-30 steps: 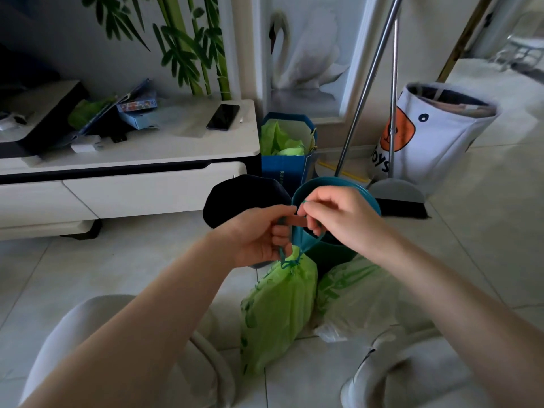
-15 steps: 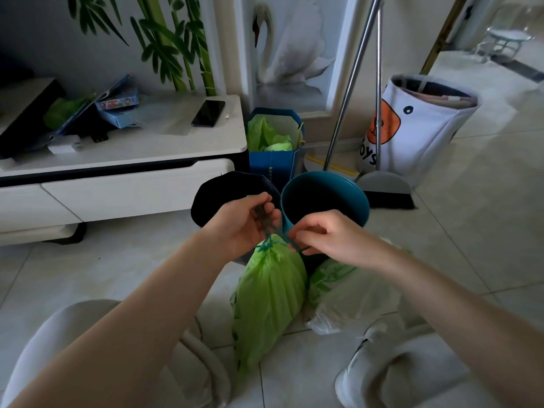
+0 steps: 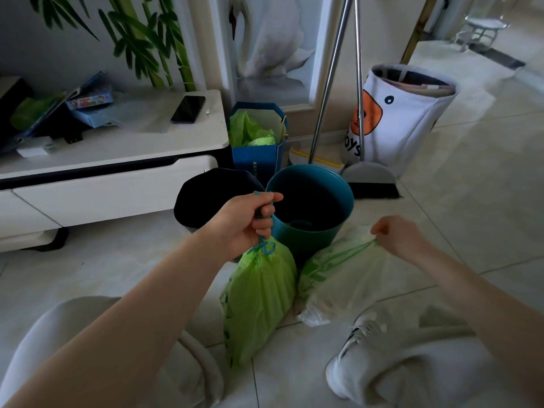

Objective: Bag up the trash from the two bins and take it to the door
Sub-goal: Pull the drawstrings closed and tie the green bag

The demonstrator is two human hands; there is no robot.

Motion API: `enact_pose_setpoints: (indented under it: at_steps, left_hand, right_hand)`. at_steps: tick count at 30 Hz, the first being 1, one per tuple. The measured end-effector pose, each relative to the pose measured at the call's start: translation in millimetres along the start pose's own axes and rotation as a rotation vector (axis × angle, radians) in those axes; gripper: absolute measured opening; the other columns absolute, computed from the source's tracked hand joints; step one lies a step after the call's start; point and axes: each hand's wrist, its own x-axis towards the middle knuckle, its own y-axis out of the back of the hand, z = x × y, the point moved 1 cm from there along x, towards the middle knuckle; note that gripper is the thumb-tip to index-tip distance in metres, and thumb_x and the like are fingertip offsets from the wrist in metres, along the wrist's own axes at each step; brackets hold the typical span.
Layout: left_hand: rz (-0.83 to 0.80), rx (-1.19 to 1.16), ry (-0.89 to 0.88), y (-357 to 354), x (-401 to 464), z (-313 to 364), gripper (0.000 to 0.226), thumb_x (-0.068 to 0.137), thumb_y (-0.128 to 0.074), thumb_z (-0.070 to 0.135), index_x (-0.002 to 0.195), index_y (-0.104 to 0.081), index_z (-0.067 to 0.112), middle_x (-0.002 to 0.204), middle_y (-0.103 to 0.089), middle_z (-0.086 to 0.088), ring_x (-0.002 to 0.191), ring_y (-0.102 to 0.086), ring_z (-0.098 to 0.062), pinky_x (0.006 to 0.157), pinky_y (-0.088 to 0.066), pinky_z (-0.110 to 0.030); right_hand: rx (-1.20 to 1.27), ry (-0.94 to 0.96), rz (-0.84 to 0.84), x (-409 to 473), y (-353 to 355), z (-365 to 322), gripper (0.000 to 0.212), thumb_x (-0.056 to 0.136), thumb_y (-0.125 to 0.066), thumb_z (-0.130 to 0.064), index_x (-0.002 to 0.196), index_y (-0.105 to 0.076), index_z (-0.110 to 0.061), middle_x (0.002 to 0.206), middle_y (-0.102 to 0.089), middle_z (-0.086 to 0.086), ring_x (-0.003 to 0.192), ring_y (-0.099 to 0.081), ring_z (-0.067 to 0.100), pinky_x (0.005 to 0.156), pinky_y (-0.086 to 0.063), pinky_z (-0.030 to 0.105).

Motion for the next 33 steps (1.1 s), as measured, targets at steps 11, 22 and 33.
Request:
enact_pose_setpoints:
  at_steps: [11,22,33]
  left_hand:
    - [-0.002,0.107,0.028,-6.9,14.1,-5.8,0.017,0.101,-0.043,0.020,0.103,-0.057,0.011,0.052,-0.043,0.007,0.040,-0.027,-0.005,0.039,-0.028,-0.017]
    - [0.001,0.157,0.038,-6.0,22.8,-11.7,0.018,0.100,-0.045,0.021,0.102,-0.060,0.011,0.055,-0.044,0.006,0.043,-0.030,-0.006,0.040,-0.031,-0.019]
    - [0.006,0.174,0.028,-3.4,22.5,-11.3,0.018,0.100,-0.045,0.021,0.100,-0.061,0.011,0.054,-0.046,0.007,0.043,-0.034,-0.005,0.040,-0.034,-0.018]
  right_hand:
    - [0.060,-0.118,0.078,15.2,-1.7,55.6,0.045,0.076,-0.073,-0.016,0.118,-0.056,-0.009,0.108,-0.061,0.022,0.102,-0.058,0.033,0.080,-0.043,0.031]
    - [-0.209,-0.078,-0.065,11.6,-1.7,66.0,0.022,0.092,-0.050,-0.019,0.074,-0.060,-0.009,0.085,-0.063,0.012,0.077,-0.059,0.026,0.063,-0.043,0.029]
    - [-0.144,-0.014,0.027,-11.5,26.7,39.0,0.014,0.086,-0.064,-0.022,0.095,-0.070,-0.014,0.086,-0.072,0.012,0.078,-0.068,0.025,0.067,-0.052,0.029]
